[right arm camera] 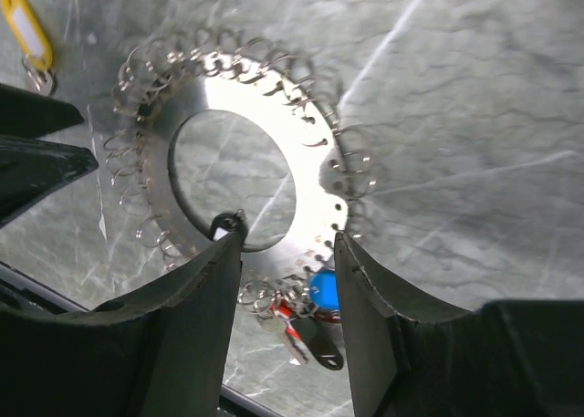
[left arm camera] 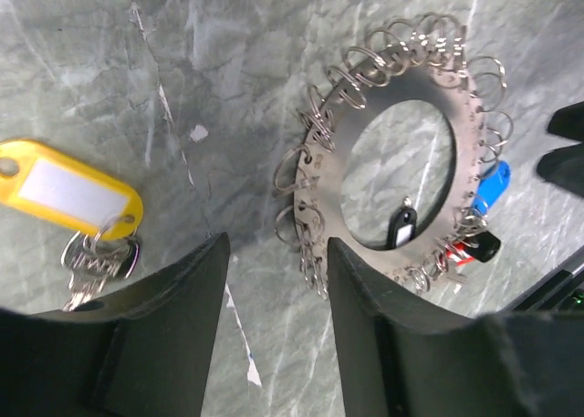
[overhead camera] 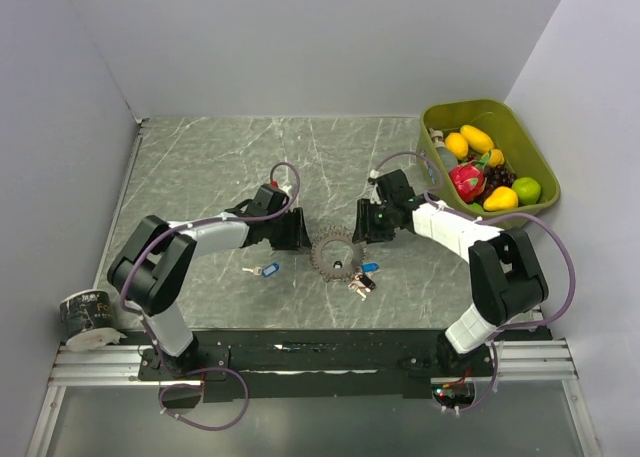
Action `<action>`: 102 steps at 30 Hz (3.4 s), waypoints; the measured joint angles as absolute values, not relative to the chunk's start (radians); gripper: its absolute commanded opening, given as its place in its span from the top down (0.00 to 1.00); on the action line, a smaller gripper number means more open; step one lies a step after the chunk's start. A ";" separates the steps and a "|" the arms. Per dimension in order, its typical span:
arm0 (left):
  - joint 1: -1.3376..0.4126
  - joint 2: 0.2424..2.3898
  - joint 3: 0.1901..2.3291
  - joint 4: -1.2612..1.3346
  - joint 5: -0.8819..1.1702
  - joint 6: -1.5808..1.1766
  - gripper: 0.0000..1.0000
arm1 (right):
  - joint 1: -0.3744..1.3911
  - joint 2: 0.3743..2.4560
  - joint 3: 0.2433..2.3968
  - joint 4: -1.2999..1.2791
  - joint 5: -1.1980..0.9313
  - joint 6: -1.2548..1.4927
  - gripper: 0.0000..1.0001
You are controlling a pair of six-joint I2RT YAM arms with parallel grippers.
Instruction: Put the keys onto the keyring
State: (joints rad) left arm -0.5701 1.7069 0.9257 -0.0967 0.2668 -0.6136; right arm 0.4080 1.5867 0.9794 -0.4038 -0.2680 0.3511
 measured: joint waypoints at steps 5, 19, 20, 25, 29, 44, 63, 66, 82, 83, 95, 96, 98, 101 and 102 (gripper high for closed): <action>-0.570 1.741 0.925 -0.065 0.286 -0.619 0.60 | 0.361 1.586 0.947 -0.388 -0.302 0.351 0.48; -0.570 1.748 0.878 0.043 0.343 -0.656 0.76 | 0.349 1.587 0.864 -0.356 -0.360 0.369 0.54; -0.570 1.747 0.874 0.050 0.345 -0.659 0.76 | 0.349 1.589 0.863 -0.354 -0.363 0.370 0.55; -0.570 1.742 0.856 0.071 0.348 -0.672 0.78 | 0.347 1.618 0.865 -0.330 -0.374 0.374 0.70; -0.570 1.734 0.841 0.073 0.346 -0.675 0.78 | 0.340 1.662 0.883 -0.316 -0.386 0.377 0.79; -0.595 1.674 0.802 0.057 0.329 -0.675 0.31 | 0.340 1.724 0.981 -0.310 -0.385 0.369 0.75; -0.597 1.491 0.699 0.066 0.332 -0.672 0.48 | 0.472 1.507 0.936 -0.380 -0.263 0.302 0.46; -0.606 1.476 0.663 0.070 0.349 -0.666 0.48 | 0.499 1.508 0.934 -0.381 -0.269 0.302 0.47; -0.749 1.507 0.698 0.062 0.262 -0.630 0.57 | 0.515 1.543 0.934 -0.375 -0.273 0.302 0.48; -0.752 1.512 0.701 0.061 0.254 -0.628 0.57 | 0.515 1.543 0.934 -0.375 -0.273 0.302 0.48; -0.776 1.548 0.714 0.038 0.169 -0.621 0.66 | 0.515 1.543 0.934 -0.375 -0.269 0.301 0.48; -0.777 1.551 0.717 0.038 0.165 -0.621 0.66 | 0.515 1.543 0.934 -0.375 -0.269 0.301 0.48; -0.778 1.561 0.722 0.039 0.159 -0.617 0.71 | 0.515 1.542 0.933 -0.375 -0.269 0.301 0.48; -0.781 1.586 0.724 0.041 0.159 -0.613 0.76 | 0.515 1.543 0.933 -0.375 -0.268 0.301 0.48; -0.781 1.586 0.724 0.041 0.159 -0.612 0.77 | 0.515 1.542 0.933 -0.375 -0.268 0.301 0.48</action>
